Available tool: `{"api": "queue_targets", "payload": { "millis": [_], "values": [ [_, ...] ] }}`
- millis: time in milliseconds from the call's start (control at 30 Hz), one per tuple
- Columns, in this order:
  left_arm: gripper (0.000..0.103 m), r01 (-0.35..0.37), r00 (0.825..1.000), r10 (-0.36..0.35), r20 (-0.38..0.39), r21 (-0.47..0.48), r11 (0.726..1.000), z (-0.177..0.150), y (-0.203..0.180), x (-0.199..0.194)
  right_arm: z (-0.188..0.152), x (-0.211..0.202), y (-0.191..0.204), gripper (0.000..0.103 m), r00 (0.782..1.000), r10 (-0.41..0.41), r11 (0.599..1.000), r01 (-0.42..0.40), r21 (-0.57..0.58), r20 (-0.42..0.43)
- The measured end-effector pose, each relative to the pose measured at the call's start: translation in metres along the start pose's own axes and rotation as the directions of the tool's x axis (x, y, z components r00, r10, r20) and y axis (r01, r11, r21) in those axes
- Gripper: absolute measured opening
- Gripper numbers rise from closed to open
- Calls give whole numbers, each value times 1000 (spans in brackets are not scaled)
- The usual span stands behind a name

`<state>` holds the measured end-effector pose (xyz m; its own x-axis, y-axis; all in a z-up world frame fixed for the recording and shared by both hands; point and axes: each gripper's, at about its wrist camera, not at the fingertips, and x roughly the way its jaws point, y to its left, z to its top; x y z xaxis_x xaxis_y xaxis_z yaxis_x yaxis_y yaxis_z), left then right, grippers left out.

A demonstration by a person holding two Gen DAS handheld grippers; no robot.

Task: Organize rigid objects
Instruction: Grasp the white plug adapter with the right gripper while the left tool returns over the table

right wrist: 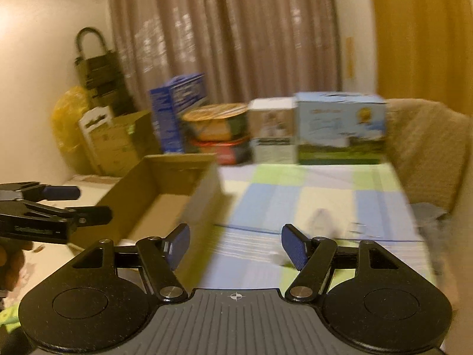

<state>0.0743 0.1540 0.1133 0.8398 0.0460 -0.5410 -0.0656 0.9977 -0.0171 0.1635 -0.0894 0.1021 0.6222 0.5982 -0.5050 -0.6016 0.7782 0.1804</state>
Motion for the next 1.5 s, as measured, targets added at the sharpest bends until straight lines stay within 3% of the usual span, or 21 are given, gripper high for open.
{"api": "queue_targets", "payload": {
  "millis": [267,500,900,1167,1500],
  "values": [
    [96,101,995,-101,0,11,995,-6,-66,9,-41,-66,-62,71,987,-162,985,160,62,24],
    [97,151,988,-149,-48,28,988,-30,-107,33,-97,-83,-106,72,968,-248,945,251,210,-44],
    [97,159,976,-145,-164,71,985,-75,-132,101,-141,-40,-129,72,969,-212,930,239,278,-125],
    [97,196,961,-184,-207,39,980,-87,-134,136,-152,-2,-139,72,974,-158,926,203,317,-161],
    [100,185,952,-177,-250,8,983,-95,-128,162,-154,32,-152,72,973,-124,906,191,377,-194]
  ]
}}
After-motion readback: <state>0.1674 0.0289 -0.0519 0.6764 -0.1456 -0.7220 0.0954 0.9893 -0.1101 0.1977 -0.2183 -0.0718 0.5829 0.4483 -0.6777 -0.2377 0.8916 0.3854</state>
